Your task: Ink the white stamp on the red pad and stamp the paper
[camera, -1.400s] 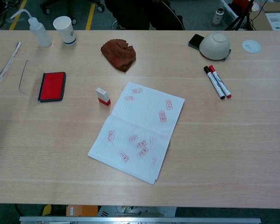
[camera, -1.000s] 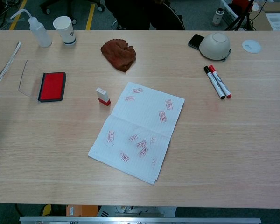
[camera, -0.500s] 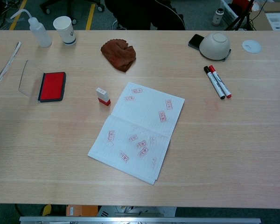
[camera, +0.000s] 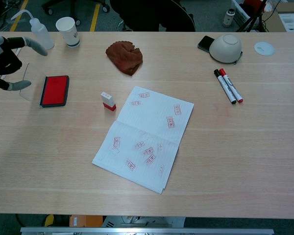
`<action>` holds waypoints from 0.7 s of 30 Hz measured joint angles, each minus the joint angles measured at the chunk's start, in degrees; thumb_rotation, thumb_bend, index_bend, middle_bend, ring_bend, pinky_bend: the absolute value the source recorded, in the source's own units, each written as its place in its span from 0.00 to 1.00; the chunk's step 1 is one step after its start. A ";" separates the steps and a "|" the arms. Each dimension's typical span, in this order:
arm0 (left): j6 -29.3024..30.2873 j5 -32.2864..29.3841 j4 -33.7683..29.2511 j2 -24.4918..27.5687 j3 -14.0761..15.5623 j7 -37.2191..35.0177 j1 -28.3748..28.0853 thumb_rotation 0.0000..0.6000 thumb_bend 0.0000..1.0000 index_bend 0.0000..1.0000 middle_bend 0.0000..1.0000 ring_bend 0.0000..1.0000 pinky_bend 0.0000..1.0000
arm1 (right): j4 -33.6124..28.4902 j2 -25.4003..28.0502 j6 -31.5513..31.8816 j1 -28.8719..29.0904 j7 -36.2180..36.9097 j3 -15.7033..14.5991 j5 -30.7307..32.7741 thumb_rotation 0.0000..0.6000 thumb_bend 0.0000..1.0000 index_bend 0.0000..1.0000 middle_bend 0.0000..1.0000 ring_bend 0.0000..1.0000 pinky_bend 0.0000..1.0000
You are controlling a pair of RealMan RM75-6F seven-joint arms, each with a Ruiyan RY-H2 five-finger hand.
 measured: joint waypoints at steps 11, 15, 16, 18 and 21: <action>-11.52 -5.02 -1.93 -2.97 -1.51 9.92 -7.44 1.00 0.22 0.36 1.00 1.00 1.00 | -0.27 0.48 -0.04 -0.09 0.34 -0.21 0.11 1.00 0.28 0.16 0.27 0.17 0.29; -15.19 -8.25 -2.11 -4.18 -2.07 13.04 -9.49 1.00 0.22 0.39 1.00 1.00 1.00 | -0.38 0.49 -0.23 0.12 0.38 -0.23 -0.06 1.00 0.28 0.16 0.27 0.17 0.29; -16.22 -9.30 -2.12 -4.59 -2.21 14.03 -10.07 1.00 0.22 0.39 1.00 1.00 1.00 | -0.43 0.48 -0.29 0.20 0.41 -0.25 -0.17 1.00 0.28 0.16 0.27 0.17 0.29; -17.73 -10.93 -2.15 -5.21 -2.38 15.51 -10.89 1.00 0.22 0.39 1.00 1.00 1.00 | -0.51 0.49 -0.38 0.30 0.43 -0.28 -0.29 1.00 0.28 0.16 0.27 0.17 0.29; -19.82 -13.63 -2.11 -6.35 -2.60 18.06 -12.10 1.00 0.22 0.39 1.00 1.00 1.00 | -0.59 0.55 -0.62 0.45 0.44 -0.33 -0.35 1.00 0.28 0.16 0.27 0.17 0.29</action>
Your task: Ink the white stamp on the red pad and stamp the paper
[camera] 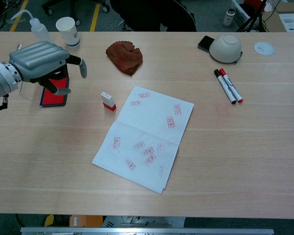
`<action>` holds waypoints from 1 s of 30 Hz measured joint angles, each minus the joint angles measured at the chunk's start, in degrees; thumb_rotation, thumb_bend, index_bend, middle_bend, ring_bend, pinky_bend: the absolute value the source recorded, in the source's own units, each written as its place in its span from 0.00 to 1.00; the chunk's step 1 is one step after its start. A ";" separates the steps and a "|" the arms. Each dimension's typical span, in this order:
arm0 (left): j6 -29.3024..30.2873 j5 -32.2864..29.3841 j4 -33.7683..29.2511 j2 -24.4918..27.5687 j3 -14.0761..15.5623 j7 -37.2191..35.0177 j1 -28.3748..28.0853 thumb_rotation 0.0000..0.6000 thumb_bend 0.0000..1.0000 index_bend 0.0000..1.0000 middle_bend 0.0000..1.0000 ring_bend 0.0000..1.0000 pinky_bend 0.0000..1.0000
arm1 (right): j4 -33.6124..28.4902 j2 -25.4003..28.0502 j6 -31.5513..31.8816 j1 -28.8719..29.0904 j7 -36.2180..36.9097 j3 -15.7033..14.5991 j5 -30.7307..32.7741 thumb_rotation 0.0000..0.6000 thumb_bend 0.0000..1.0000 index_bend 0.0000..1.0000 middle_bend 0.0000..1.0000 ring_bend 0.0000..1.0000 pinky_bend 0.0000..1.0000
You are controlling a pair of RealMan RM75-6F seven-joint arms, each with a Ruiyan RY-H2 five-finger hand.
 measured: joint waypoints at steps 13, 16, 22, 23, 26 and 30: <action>-3.72 -11.13 1.13 -7.46 -0.66 13.58 -4.56 1.00 0.22 0.39 1.00 1.00 1.00 | 0.57 0.19 -0.84 0.37 0.74 -0.11 0.41 1.00 0.28 0.16 0.27 0.17 0.29; -3.95 -13.71 1.76 -9.34 -0.92 16.40 -5.72 1.00 0.22 0.40 1.00 1.00 1.00 | 0.81 0.21 -1.08 0.47 0.94 -0.15 0.50 1.00 0.28 0.16 0.27 0.17 0.29; -3.35 -18.55 3.10 -12.79 -1.22 22.15 -7.74 1.00 0.24 0.40 1.00 1.00 1.00 | 1.11 0.31 -1.34 0.57 1.33 -0.19 0.70 1.00 0.28 0.16 0.27 0.17 0.29; -3.22 -19.36 3.28 -13.27 -1.22 22.94 -8.03 1.00 0.24 0.40 1.00 1.00 1.00 | 1.16 0.31 -1.37 0.57 1.38 -0.20 0.71 1.00 0.28 0.16 0.27 0.17 0.29; -2.55 -21.70 4.11 -14.97 -1.08 25.51 -8.85 1.00 0.24 0.40 1.00 1.00 1.00 | 1.32 0.33 -1.41 0.54 1.60 -0.25 0.81 1.00 0.28 0.16 0.27 0.17 0.29; -1.80 -24.41 5.64 -17.14 -0.57 28.08 -9.74 1.00 0.24 0.40 1.00 1.00 1.00 | 1.44 0.37 -1.31 0.46 1.83 -0.29 0.88 1.00 0.28 0.16 0.27 0.17 0.29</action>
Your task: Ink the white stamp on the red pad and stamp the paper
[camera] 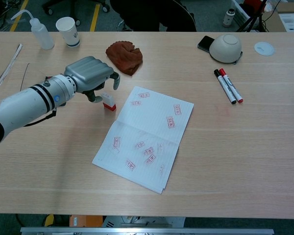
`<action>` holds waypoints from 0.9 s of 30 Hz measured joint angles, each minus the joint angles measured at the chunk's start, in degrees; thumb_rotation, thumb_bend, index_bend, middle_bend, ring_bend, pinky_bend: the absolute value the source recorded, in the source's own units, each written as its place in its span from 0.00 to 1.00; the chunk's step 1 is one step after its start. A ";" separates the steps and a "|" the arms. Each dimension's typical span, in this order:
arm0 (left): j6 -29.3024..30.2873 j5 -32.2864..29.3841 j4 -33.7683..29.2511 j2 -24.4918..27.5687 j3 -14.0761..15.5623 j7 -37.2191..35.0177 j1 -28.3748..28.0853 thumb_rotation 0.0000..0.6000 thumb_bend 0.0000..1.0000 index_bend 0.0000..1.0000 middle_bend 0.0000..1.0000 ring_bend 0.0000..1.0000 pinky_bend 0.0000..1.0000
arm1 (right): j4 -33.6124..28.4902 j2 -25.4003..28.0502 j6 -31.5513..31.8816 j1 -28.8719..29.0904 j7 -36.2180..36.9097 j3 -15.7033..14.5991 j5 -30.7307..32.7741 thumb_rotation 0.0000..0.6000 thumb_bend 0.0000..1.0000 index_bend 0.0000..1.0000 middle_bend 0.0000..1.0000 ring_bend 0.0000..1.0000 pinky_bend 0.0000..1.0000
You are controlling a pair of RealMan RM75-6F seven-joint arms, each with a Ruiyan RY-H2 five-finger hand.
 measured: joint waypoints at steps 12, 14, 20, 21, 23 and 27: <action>1.31 -3.67 2.64 -3.19 2.46 3.98 -1.63 1.00 0.24 0.40 1.00 1.00 1.00 | 0.34 0.17 0.51 -0.50 0.63 -0.25 0.04 1.00 0.28 0.16 0.27 0.17 0.29; 1.66 -3.55 2.57 -3.17 3.05 4.57 -1.72 1.00 0.24 0.40 1.00 1.00 1.00 | 0.43 0.15 0.53 -0.61 0.76 -0.32 0.10 1.00 0.28 0.16 0.27 0.17 0.29; 2.66 -2.94 2.06 -2.55 4.62 6.43 -1.83 1.00 0.24 0.40 1.00 1.00 1.00 | 0.60 0.08 0.55 -0.74 1.18 -0.48 0.03 1.00 0.28 0.16 0.27 0.17 0.29; 2.72 -2.93 2.01 -2.45 4.77 6.74 -1.87 1.00 0.24 0.40 1.00 1.00 1.00 | 0.62 0.09 0.56 -0.76 1.25 -0.50 0.00 1.00 0.28 0.16 0.27 0.17 0.29; 2.87 -3.04 1.82 -2.12 5.28 7.53 -1.94 1.00 0.24 0.40 1.00 1.00 1.00 | 0.66 0.12 0.67 -0.82 1.38 -0.53 -0.08 1.00 0.28 0.16 0.27 0.17 0.29; 2.68 -3.82 0.93 -1.19 6.15 8.18 -1.94 1.00 0.24 0.40 1.00 1.00 1.00 | 0.80 0.16 1.05 -1.08 1.68 -0.57 -0.14 1.00 0.28 0.16 0.27 0.17 0.29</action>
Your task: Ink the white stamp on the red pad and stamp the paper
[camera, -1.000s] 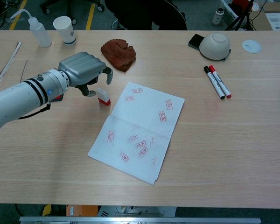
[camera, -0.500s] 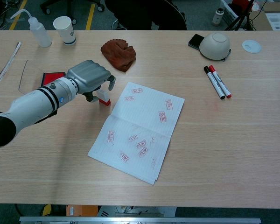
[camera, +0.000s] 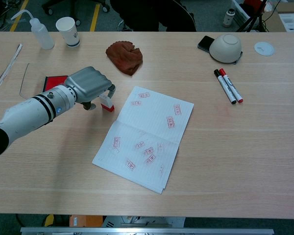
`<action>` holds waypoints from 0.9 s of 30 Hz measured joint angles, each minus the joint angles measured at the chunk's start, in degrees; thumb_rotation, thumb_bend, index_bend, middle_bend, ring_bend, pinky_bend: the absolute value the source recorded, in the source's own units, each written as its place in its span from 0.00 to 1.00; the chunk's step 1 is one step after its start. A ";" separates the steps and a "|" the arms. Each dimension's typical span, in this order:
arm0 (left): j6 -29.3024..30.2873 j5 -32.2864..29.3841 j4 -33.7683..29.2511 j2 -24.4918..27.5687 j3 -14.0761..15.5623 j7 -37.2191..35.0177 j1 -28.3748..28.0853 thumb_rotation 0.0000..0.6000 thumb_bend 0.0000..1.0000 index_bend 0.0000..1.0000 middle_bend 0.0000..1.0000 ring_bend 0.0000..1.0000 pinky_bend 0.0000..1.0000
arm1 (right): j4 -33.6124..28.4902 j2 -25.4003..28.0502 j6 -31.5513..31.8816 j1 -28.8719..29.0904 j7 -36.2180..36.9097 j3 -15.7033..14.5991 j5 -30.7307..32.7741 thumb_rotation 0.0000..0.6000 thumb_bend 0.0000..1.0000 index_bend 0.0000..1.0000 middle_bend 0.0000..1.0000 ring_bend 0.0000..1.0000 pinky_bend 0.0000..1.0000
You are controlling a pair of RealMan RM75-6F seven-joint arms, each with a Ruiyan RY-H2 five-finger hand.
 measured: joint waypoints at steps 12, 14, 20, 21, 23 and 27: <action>0.84 -0.69 -1.23 -0.27 0.40 0.07 -0.22 1.00 0.24 0.43 1.00 1.00 1.00 | 0.22 0.13 0.40 -0.40 0.35 -0.15 -0.15 1.00 0.28 0.16 0.27 0.17 0.29; 1.03 -0.76 -0.68 -0.75 0.33 0.17 -0.33 1.00 0.24 0.43 1.00 1.00 1.00 | 0.21 0.20 0.43 -0.49 0.38 -0.13 -0.01 1.00 0.28 0.16 0.27 0.17 0.29; 1.41 -1.26 1.01 -1.99 0.39 0.72 -0.50 1.00 0.26 0.45 1.00 1.00 1.00 | 0.33 0.22 0.25 -0.55 0.41 -0.07 0.32 1.00 0.28 0.16 0.27 0.17 0.29; 1.40 -1.39 1.26 -2.15 0.41 0.78 -0.52 1.00 0.26 0.46 1.00 1.00 1.00 | 0.35 0.21 0.22 -0.53 0.38 -0.05 0.33 1.00 0.28 0.16 0.27 0.17 0.29; 1.36 -1.65 1.74 -2.46 0.46 0.96 -0.58 1.00 0.26 0.46 1.00 1.00 1.00 | 0.37 0.19 0.16 -0.49 0.38 -0.03 0.32 1.00 0.28 0.16 0.27 0.17 0.29; 1.33 -1.99 2.32 -3.00 0.54 1.13 -0.66 1.00 0.27 0.48 1.00 1.00 1.00 | 0.42 0.16 0.00 -0.45 0.36 -0.01 0.41 1.00 0.28 0.16 0.27 0.17 0.29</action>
